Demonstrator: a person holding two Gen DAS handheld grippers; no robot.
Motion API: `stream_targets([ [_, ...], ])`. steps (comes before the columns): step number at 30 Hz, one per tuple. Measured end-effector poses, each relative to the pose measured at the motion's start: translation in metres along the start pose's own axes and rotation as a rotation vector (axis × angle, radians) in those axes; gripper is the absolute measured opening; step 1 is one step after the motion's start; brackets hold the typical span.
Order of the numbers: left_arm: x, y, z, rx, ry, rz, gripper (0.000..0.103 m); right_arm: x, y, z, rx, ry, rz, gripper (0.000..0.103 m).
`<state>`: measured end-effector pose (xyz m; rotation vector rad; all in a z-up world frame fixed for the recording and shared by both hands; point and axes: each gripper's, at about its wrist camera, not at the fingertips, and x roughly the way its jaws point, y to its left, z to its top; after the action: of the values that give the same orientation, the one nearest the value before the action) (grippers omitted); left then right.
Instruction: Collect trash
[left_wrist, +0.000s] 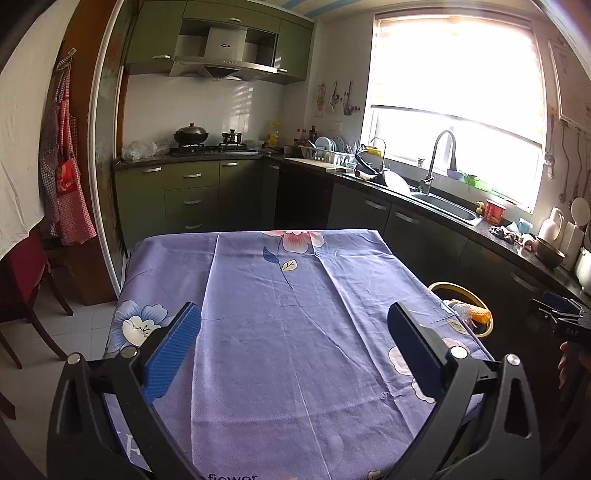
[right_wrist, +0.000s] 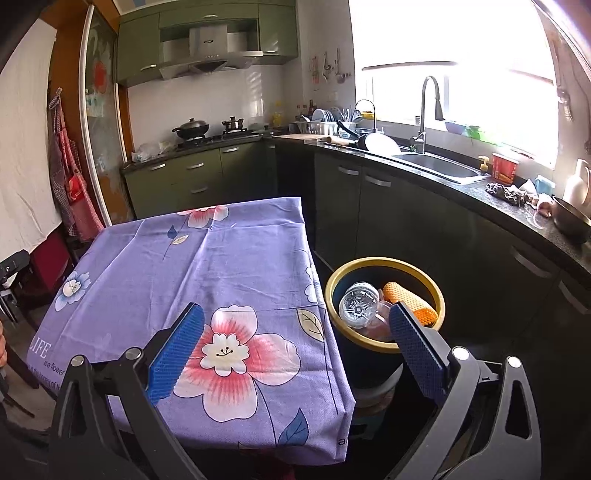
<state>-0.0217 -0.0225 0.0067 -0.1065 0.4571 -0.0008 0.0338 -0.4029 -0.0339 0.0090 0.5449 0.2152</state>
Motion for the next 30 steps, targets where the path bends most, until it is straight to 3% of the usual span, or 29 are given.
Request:
stream_targets([
  [30,0.0074,-0.0100,0.0017,0.039,0.005,-0.022,0.096,0.0054,-0.0034,-0.0005,0.007,0.012,0.003,0.098],
])
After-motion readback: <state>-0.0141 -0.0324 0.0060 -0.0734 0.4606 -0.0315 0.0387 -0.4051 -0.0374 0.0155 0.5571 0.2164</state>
